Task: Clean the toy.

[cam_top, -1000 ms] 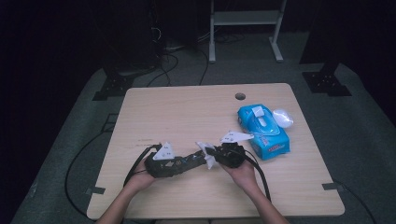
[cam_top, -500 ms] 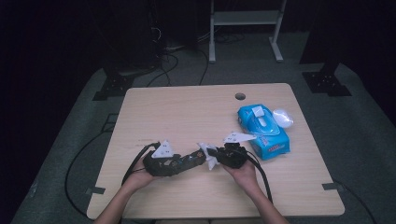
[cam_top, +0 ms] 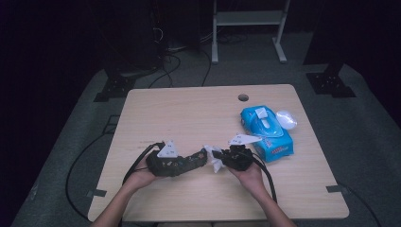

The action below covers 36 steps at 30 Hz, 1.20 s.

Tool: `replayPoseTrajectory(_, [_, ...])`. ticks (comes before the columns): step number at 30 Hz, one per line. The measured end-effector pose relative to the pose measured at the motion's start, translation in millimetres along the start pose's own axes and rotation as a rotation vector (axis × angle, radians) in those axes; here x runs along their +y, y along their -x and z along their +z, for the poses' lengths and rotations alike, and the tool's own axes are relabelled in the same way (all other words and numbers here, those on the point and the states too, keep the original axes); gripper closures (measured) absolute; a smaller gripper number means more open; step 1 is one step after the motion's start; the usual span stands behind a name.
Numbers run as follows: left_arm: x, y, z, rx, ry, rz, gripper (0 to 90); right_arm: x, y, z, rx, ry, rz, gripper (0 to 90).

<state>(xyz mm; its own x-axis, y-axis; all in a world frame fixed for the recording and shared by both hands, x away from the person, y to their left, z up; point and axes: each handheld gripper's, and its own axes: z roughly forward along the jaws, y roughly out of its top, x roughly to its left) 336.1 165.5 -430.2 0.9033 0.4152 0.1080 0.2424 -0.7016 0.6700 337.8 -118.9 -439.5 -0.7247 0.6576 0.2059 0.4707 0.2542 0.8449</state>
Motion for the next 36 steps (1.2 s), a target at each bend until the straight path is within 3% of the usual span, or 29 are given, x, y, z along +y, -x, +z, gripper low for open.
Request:
replayPoseTrajectory(2, [6.3, -0.1, 2.4, 0.001, -0.010, -0.008, 55.2, -0.4, 0.2, -0.8, -0.002, -0.003, -0.001, 83.0])
replayPoseTrajectory(7, [28.7, 1.8, 13.4, -0.002, -0.040, 0.021, 49.2, -0.9, 0.9, -3.5, -0.003, 0.004, 0.001, 83.0])
replayPoseTrajectory(10, [39.5, 1.6, 22.8, -0.003, -0.097, 0.047, 47.0, -2.4, 2.7, -5.0, -0.004, 0.007, 0.009, 83.1])
replayPoseTrajectory(12, [44.2, 1.7, 29.7, -0.001, -0.130, 0.039, 45.6, -3.8, 3.9, -5.8, -0.003, 0.008, 0.015, 83.0])
replayPoseTrajectory(20, [52.4, 2.0, 52.3, -0.019, -0.265, 0.045, 45.3, -6.4, 5.9, -5.4, 0.008, 0.012, 0.030, 83.0])
replayPoseTrajectory(23, [51.8, 3.8, 57.8, -0.001, -0.301, 0.057, 51.4, -6.3, 6.7, -5.8, 0.011, 0.014, 0.035, 83.0])
replayPoseTrajectory(25, [52.5, 2.6, 55.5, -0.030, -0.275, 0.048, 56.5, -6.4, 7.1, -6.3, 0.012, 0.013, 0.037, 83.0])
replayPoseTrajectory(28, [51.8, 5.7, 53.1, -0.002, -0.244, 0.071, 56.8, -5.8, 8.6, -8.4, 0.021, 0.026, 0.050, 83.0])
replayPoseTrajectory(36, [55.6, 16.0, 34.7, -0.008, -0.036, 0.075, 57.1, 4.2, 4.6, -21.2, 0.075, 0.082, 0.065, 83.1])
